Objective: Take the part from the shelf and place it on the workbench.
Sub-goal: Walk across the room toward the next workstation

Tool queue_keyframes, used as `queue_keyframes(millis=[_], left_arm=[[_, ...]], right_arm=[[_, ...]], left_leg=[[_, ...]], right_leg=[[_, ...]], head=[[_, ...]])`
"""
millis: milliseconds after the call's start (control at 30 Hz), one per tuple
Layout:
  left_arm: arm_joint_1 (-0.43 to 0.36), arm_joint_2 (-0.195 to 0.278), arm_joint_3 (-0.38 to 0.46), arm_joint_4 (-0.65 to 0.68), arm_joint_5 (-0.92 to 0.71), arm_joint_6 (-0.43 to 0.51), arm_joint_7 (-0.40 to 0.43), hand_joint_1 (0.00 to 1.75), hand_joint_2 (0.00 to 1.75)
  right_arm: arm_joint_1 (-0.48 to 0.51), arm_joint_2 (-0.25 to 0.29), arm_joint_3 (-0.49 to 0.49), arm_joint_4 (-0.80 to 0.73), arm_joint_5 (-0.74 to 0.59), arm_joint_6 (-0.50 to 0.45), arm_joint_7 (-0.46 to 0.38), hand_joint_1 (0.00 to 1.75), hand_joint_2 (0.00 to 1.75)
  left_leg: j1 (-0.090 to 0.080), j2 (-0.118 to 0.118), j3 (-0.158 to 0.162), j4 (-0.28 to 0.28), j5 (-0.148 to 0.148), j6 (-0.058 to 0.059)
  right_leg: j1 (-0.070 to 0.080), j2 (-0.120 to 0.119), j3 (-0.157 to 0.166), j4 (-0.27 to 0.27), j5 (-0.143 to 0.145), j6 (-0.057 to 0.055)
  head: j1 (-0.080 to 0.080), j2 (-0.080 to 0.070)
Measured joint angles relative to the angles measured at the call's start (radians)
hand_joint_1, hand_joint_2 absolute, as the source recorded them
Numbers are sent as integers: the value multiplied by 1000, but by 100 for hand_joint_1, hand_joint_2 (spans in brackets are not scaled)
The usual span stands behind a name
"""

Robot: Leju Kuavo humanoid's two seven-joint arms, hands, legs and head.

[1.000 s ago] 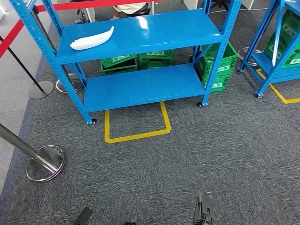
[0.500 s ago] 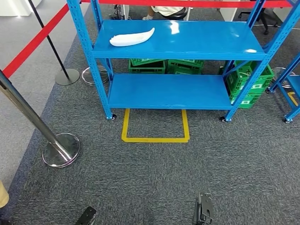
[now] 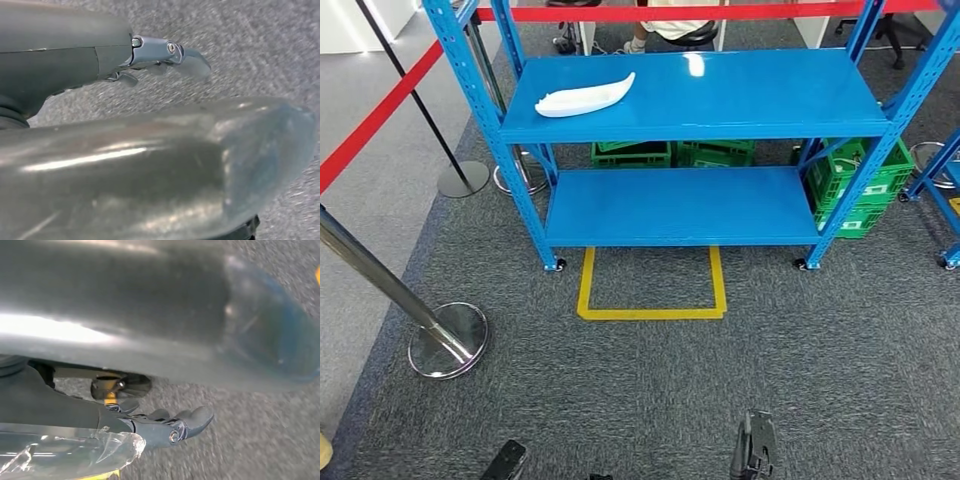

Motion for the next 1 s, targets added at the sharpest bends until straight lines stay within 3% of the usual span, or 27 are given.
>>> queue_keyframes(millis=[100,133,233,267,333,367,400,467,500,533,600,633,667,733,767,833,900,967,1000], left_arm=[[1,1,0,0,0,0,2,0,0],[2,1,0,1,0,0,2,0,0],[0,0,0,1,-1,0,4,0,0],[-1,0,0,1,-1,1,4,0,0],[-2,1,0,1,-1,1,4,0,0],[-4,2,0,1,-1,1,4,0,0],[-4,2,0,1,-1,1,4,0,0],[-1,2,0,1,-1,2,4,0,0],[1,2,0,1,-1,2,4,0,0],[2,2,0,1,-1,2,4,0,0],[2,2,1,1,-1,2,4,0,0],[2,2,1,1,-1,3,4,0,0],[1,3,1,1,-1,3,5,0,0],[-2,4,1,1,-1,4,5,0,0],[-5,5,1,1,-1,4,5,0,0],[-9,6,1,1,-1,5,4,0,0],[-8,5,0,1,-1,5,4,0,0],[-4,5,1,1,-1,5,5,0,0],[-2,5,1,1,-1,6,5,0,0]], right_arm=[[-1,-4,13,2,-6,-1,-2,0,0],[-2,-5,15,3,-8,-1,-2,0,0],[-8,-8,22,4,-9,-2,-4,0,0],[-12,-9,25,4,-10,-2,-5,0,0],[-17,-10,31,5,-16,-3,-5,0,0],[-16,-10,33,6,-20,-5,-4,0,0],[-14,-12,36,8,-25,-7,-4,0,0],[-11,-14,43,11,-34,-11,-3,0,0],[-10,-16,47,12,-36,-12,-3,0,0],[-10,-17,50,14,-38,-12,-3,0,0],[-8,-20,57,19,-42,-12,-2,0,0],[-7,-21,59,21,-43,-12,-1,0,0],[-8,-21,61,23,-44,-12,0,0,0],[-14,-21,65,23,-45,-13,1,0,0],[-18,-22,67,23,-45,-13,0,0,0],[-22,-23,71,23,-46,-14,1,0,0],[-21,-23,75,23,-47,-14,1,0,0],[-19,-23,79,24,-48,-14,1,0,0],[-19,-23,80,24,-49,-14,1,0,0]], left_leg=[[-1,21,25,-166,152,6],[-1,27,32,-199,181,11],[1,23,62,-220,180,32],[3,21,77,-222,177,39],[3,17,103,-223,160,50],[3,14,115,-223,149,54],[2,10,129,-223,135,55],[2,2,165,-223,104,55],[2,-1,187,-223,87,54],[2,-3,208,-224,69,52],[0,-6,244,-223,34,46],[-2,-7,259,-228,18,40],[-4,-7,274,-230,10,33],[-4,-7,291,-220,12,20],[-5,-6,285,-190,23,15],[-4,-2,227,-86,18,5],[-3,1,138,20,-38,0],[-4,1,76,45,-84,2],[-5,1,64,18,-73,6]], right_leg=[[2,-1,42,-2,-46,14],[4,-2,56,-6,-59,20],[7,-6,89,3,-59,40],[6,-6,73,40,-47,45],[5,-6,-7,164,-48,50],[4,-6,-56,224,-71,52],[4,-5,-101,263,-113,53],[4,-5,-158,267,-194,54],[4,-5,-172,236,-199,53],[4,-5,-177,187,-159,52],[4,-8,-177,84,-5,46],[5,-9,-169,53,55,40],[6,-9,-162,38,84,34],[5,-3,-131,32,78,20],[2,-2,-116,27,73,14],[-1,0,-83,19,58,6],[-1,1,-54,10,37,1],[-1,5,-23,5,15,0],[-1,7,-9,4,3,0]], head=[[-6,0],[-8,0],[-4,0],[0,0],[8,0],[10,0],[11,0],[14,0],[15,0],[17,0],[21,0],[21,0],[21,0],[19,0],[17,0],[13,0],[9,0],[7,0],[7,0]])
